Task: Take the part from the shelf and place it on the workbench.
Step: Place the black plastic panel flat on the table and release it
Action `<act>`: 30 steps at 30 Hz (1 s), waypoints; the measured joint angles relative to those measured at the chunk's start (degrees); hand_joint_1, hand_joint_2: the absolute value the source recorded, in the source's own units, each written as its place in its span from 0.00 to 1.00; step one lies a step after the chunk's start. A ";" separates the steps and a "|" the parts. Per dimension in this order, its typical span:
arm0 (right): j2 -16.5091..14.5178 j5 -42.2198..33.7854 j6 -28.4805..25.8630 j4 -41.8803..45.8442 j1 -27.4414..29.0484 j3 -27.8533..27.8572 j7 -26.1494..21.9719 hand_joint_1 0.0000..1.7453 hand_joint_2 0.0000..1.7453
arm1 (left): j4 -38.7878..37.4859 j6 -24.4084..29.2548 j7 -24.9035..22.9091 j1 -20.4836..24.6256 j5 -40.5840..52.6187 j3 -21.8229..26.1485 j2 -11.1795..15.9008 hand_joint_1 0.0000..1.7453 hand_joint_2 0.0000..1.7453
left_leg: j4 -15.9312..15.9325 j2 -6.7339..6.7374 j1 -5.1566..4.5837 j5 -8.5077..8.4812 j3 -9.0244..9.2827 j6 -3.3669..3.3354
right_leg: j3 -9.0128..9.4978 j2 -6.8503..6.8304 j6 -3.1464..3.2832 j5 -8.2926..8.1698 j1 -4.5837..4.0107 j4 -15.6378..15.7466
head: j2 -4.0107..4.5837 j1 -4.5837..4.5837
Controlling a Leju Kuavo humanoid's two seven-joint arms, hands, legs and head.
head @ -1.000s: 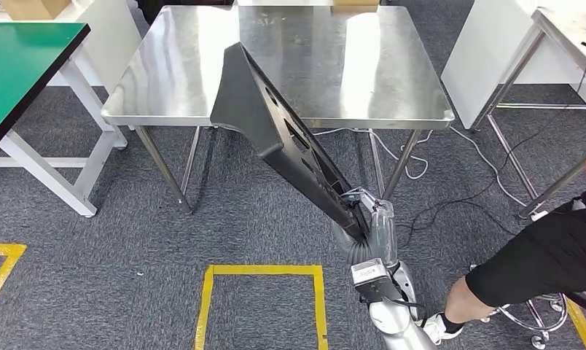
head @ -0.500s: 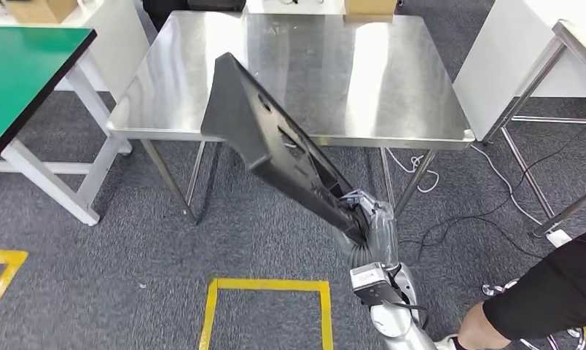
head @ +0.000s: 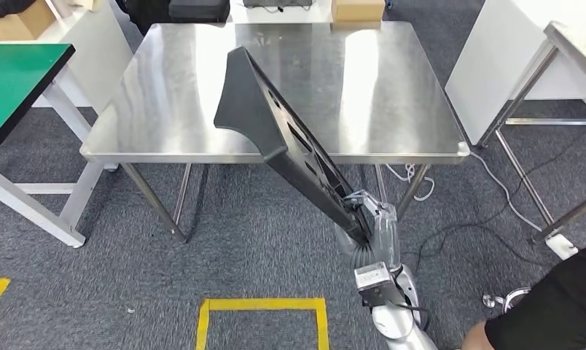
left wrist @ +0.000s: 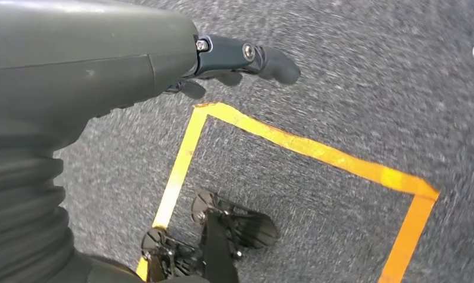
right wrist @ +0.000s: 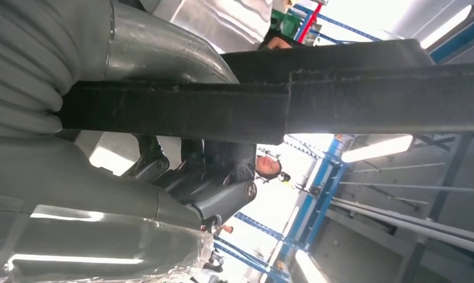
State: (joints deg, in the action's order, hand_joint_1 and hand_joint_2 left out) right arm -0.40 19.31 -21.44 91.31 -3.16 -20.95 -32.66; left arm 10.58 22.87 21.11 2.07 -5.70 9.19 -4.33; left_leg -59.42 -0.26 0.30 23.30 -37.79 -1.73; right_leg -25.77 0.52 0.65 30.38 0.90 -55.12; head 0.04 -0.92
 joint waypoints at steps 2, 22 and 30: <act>-0.02 0.02 0.00 0.12 0.00 0.04 0.00 0.98 1.00 | 0.01 0.01 0.00 -0.01 -0.01 0.00 0.06 0.00 1.00 | 1.68 -0.14 -0.36 -0.97 0.82 -0.66 | 1.15 0.16 -0.97 0.22 -0.40 -0.12 | -0.01 -0.12; 0.32 0.81 0.10 0.28 -0.31 0.39 0.13 0.98 1.00 | 0.04 -0.57 0.47 0.23 0.07 0.00 -0.10 0.00 1.00 | -9.74 -0.35 -0.13 6.28 3.75 0.96 | -5.65 -0.21 0.71 -4.95 0.29 -0.48 | -0.01 -0.02; 0.41 23.31 1.78 -2.83 -10.40 -2.65 14.16 0.98 1.00 | 0.02 -0.97 -0.07 0.27 1.27 -0.01 0.27 0.00 1.00 | -1.48 -0.19 -0.97 -0.60 -2.64 -1.07 | -0.03 0.70 0.44 0.13 -0.53 -0.14 | 0.00 -0.05</act>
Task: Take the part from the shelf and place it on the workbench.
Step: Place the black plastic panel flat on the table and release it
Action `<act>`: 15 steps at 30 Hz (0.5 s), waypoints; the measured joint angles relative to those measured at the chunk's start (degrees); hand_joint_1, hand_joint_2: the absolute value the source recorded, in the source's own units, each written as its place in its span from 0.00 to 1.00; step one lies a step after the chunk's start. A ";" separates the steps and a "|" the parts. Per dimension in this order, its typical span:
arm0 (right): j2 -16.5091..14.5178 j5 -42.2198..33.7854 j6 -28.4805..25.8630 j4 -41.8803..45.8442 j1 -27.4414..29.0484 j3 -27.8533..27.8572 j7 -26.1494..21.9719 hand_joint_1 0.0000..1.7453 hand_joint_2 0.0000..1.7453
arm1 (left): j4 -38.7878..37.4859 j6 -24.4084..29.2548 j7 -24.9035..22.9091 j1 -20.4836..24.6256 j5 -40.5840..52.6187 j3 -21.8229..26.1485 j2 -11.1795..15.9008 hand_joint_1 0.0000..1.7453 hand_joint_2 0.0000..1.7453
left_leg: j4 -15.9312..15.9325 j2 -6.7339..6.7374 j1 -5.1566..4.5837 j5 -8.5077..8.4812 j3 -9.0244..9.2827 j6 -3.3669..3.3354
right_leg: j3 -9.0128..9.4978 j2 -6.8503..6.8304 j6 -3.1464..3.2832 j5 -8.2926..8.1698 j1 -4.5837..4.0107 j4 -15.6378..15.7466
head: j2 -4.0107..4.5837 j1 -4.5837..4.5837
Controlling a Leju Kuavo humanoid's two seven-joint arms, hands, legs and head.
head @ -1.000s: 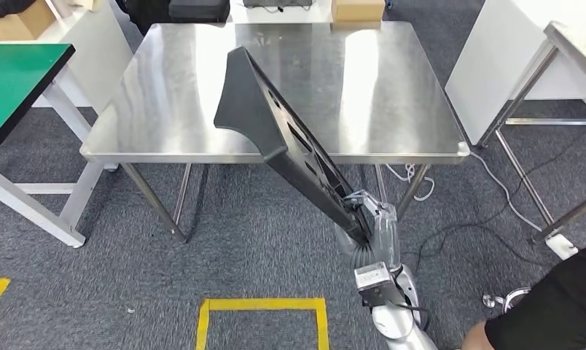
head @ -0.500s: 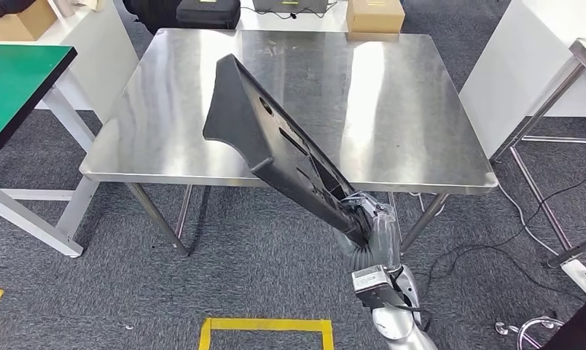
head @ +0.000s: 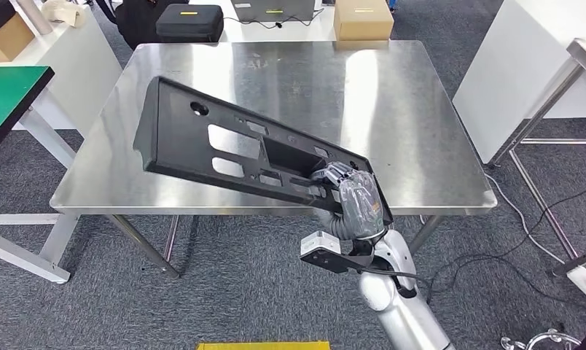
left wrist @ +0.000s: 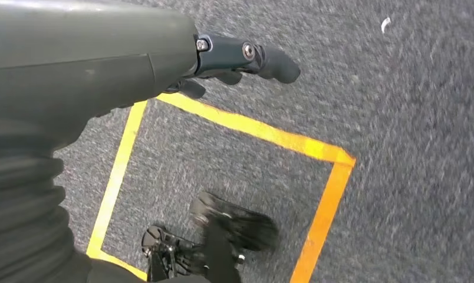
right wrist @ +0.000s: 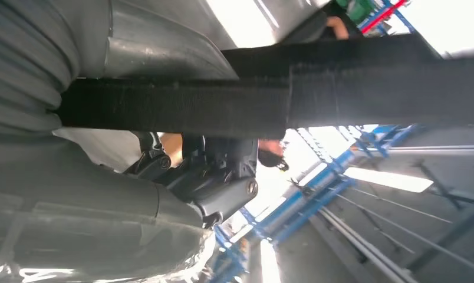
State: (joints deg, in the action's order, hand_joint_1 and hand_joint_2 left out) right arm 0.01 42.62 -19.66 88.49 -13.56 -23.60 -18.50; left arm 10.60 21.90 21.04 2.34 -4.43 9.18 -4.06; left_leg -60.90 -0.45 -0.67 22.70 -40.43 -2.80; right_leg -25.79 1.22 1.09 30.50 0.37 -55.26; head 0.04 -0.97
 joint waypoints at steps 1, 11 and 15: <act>-0.07 0.16 0.13 -0.36 -0.80 -0.31 0.32 0.98 1.00 | -0.01 0.00 -0.02 -0.02 0.00 -0.01 0.10 0.00 1.00 | 2.08 -0.18 -0.46 -2.37 0.49 -0.57 | 0.46 -0.03 -0.18 0.60 -0.20 0.30 | -0.01 0.07; 0.14 0.42 0.28 -2.11 -3.42 -1.40 0.71 0.98 1.00 | 0.09 -0.12 -0.01 0.24 0.02 0.00 -0.10 0.00 1.00 | 4.84 -1.06 -0.30 0.68 6.83 -2.04 | -12.36 -0.57 -1.41 6.18 -0.12 -16.36 | -0.01 0.30; 0.37 0.55 0.35 -2.88 -3.46 -1.55 0.76 0.98 1.00 | 0.05 -0.12 -0.04 0.08 0.01 0.00 -0.16 0.00 1.00 | 4.72 -1.31 -0.30 3.71 9.94 -1.09 | -11.27 -1.22 -4.34 -2.95 0.68 -3.53 | -0.01 0.32</act>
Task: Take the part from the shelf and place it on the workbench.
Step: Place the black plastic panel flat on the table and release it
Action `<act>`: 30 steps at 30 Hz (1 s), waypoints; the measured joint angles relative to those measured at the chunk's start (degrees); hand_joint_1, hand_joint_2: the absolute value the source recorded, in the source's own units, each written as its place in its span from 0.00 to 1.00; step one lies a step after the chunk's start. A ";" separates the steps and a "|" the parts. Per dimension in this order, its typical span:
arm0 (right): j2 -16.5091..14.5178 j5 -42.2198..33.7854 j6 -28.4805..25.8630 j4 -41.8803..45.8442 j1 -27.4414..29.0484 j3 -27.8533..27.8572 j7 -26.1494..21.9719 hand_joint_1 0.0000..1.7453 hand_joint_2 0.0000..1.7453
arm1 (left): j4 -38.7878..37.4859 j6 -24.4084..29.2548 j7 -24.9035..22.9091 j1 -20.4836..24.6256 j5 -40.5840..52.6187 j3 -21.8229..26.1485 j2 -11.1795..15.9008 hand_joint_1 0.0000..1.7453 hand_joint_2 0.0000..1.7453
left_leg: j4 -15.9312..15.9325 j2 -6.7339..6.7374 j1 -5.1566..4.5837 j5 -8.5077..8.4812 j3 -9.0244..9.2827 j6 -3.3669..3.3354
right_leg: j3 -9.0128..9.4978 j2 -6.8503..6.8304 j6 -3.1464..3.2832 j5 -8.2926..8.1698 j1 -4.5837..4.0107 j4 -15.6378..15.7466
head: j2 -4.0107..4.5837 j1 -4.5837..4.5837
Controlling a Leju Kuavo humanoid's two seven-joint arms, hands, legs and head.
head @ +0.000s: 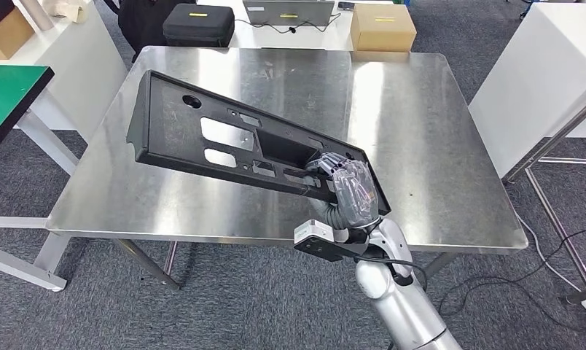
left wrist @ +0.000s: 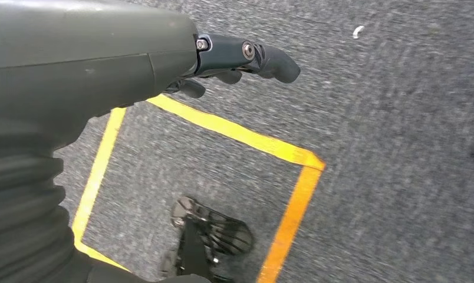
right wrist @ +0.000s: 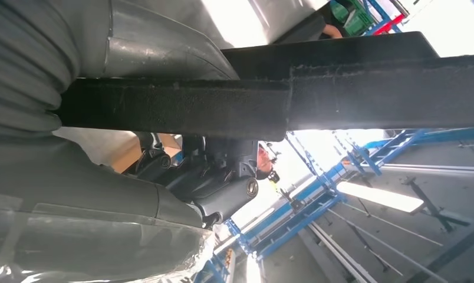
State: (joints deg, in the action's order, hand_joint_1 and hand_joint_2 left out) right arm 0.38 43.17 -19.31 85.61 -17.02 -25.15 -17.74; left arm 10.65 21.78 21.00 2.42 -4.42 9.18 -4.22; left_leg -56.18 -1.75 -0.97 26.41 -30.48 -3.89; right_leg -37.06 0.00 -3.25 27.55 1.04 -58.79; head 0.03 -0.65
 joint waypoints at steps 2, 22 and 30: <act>0.11 0.55 0.39 -0.37 -0.18 -0.16 0.38 0.98 1.00 | -0.05 0.09 -0.16 0.00 -0.01 0.00 0.01 0.00 1.00 | -0.22 0.08 -0.14 1.33 0.69 0.74 | 0.85 -0.29 0.75 -3.73 -0.11 2.52 | -0.01 -0.07; -6.39 19.08 1.29 -29.87 -22.81 -8.04 6.33 0.98 1.00 | 0.16 1.97 0.15 1.02 1.55 -0.01 -0.61 0.00 1.00 | 1.01 1.57 0.78 -7.06 -6.77 -0.03 | 10.16 0.70 2.68 6.38 -0.48 0.33 | 0.00 0.11; -9.00 27.07 -1.51 -48.81 -32.24 -11.36 9.97 0.98 1.00 | 0.15 -0.09 0.34 0.63 3.16 -0.31 -0.91 0.00 1.00 | 0.07 0.36 1.85 -4.15 -5.09 1.55 | 0.36 0.04 -1.53 -1.12 1.46 -1.91 | 0.01 0.33</act>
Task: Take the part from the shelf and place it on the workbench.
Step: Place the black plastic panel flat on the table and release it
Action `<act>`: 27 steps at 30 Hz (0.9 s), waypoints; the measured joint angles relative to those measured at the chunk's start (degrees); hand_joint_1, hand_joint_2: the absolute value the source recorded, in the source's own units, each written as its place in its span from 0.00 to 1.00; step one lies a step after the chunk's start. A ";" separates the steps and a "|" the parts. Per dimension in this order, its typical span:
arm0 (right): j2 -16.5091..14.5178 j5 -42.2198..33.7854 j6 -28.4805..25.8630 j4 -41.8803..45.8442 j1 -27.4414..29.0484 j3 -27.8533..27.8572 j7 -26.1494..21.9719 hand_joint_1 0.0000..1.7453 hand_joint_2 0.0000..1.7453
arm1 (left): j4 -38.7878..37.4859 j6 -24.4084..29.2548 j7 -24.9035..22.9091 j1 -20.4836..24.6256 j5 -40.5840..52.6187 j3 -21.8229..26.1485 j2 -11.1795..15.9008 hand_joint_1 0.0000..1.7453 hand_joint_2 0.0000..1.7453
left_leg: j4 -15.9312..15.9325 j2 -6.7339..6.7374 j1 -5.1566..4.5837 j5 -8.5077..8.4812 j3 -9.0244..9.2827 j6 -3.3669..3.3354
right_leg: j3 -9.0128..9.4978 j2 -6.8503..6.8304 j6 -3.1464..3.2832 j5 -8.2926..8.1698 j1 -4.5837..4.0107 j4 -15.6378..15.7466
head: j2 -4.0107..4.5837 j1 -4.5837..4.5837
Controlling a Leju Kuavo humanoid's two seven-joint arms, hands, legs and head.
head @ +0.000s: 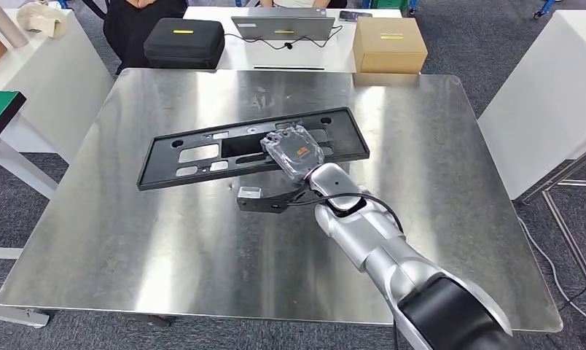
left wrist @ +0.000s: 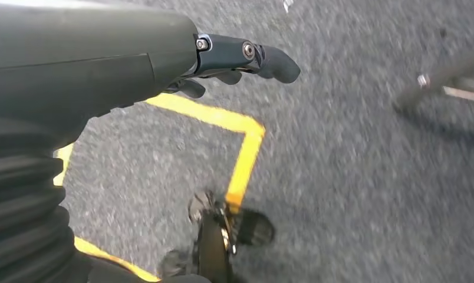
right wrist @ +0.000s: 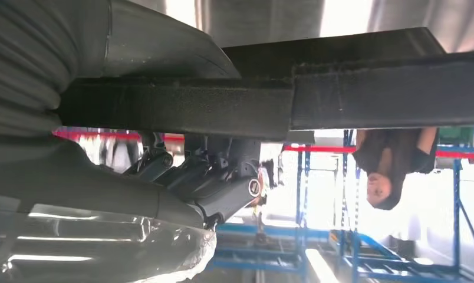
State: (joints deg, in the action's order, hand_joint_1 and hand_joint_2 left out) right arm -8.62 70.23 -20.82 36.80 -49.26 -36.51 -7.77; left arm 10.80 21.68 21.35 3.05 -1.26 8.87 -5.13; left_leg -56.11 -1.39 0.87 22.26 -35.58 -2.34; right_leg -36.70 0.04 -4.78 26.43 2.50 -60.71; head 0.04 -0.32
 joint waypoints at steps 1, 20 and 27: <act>-0.40 0.73 -0.19 -1.91 -1.08 -0.37 0.47 0.98 1.00 | 0.00 -0.67 0.20 -0.05 0.20 -0.19 0.19 0.00 1.00 | -0.71 -0.06 -0.01 0.50 -0.23 0.52 | 0.55 -0.12 0.11 -1.33 0.13 2.20 | 0.00 -0.03; -1.81 5.36 1.75 -16.02 -8.40 -1.96 9.18 0.00 0.00 | 0.03 -4.24 1.28 0.23 0.95 -0.84 1.98 0.00 0.00 | -2.36 1.34 -0.37 0.57 -1.17 -0.98 | 4.15 0.93 3.68 0.01 -1.51 3.91 | 0.01 -0.64; -1.44 4.67 2.43 -16.92 -8.45 -1.05 9.53 0.00 0.00 | 0.05 -3.84 1.24 0.29 0.77 -0.77 1.93 0.00 0.00 | 0.08 1.24 -0.43 0.06 0.38 -1.59 | -5.01 0.45 4.02 5.56 -1.62 -12.30 | 0.00 -0.43</act>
State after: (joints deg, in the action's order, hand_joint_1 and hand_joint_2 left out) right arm -10.05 74.91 -18.39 19.88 -57.72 -37.56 1.75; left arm 10.85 17.85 22.59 3.34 -0.49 8.11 -3.20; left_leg -56.03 -0.15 0.45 22.32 -35.20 -3.93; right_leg -41.72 0.49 -0.76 31.99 0.88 -73.01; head 0.04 -0.75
